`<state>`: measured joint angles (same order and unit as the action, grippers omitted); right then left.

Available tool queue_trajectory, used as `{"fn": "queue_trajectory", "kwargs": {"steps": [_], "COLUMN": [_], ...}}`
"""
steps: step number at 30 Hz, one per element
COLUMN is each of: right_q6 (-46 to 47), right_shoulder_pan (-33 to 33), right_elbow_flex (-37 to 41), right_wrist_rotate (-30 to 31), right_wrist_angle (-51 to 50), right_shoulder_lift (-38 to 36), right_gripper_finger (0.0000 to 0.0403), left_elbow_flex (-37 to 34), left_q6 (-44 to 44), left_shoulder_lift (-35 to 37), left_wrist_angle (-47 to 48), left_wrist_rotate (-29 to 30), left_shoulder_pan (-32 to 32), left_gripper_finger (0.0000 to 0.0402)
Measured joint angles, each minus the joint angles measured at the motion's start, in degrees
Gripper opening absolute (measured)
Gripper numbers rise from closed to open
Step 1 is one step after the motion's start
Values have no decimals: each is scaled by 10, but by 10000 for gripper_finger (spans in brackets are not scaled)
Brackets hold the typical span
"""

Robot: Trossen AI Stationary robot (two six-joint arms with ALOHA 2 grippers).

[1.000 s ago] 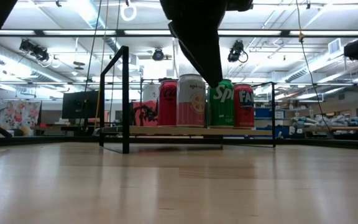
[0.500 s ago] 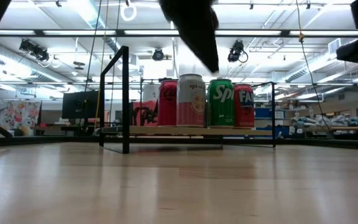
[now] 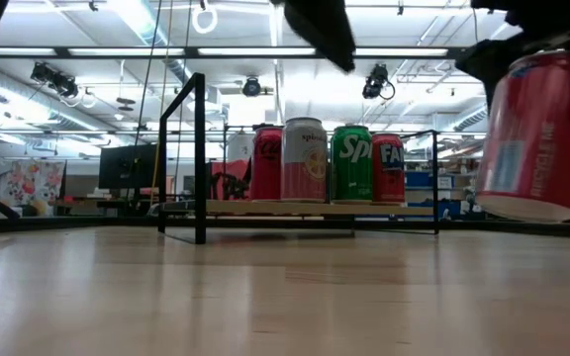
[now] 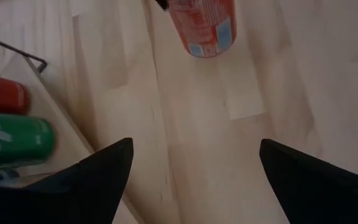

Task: Place canned beverage on shelf
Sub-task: Put the orange soda can on the shelf

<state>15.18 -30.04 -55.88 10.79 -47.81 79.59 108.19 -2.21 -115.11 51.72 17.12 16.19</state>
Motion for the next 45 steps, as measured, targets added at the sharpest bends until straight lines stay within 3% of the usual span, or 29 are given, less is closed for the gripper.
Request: {"fn": "queue_trajectory", "kwargs": {"steps": [7,14,22,29,35,40,45], "right_q6": [-30,-85,-126,-136,-85,-37,-14], "right_shoulder_pan": [37,99,132,131,141,154,172], "right_elbow_flex": [0,0,1,1,1,1,0], "right_wrist_rotate": [34,6,-4,34,50,54,16], "right_wrist_angle": [38,135,159,163,170,161,125], "right_shoulder_lift": [0,0,0,0,0,0,3], "right_gripper_finger": [326,326,326,326,326,326,326], "left_elbow_flex": [-123,-186,-188,-188,-188,-188,-188], "left_q6": [7,48,101,122,127,101,104], "left_shoulder_lift": [21,36,25,26,26,17,8], "left_wrist_angle": [-122,-184,-241,-290,-316,-326,-303], "left_wrist_rotate": [6,27,-9,-11,-7,43,51], "left_shoulder_pan": [-4,-11,-23,-45,-59,-54,-53], "left_gripper_finger": [362,362,362,362,362,362,362]}}
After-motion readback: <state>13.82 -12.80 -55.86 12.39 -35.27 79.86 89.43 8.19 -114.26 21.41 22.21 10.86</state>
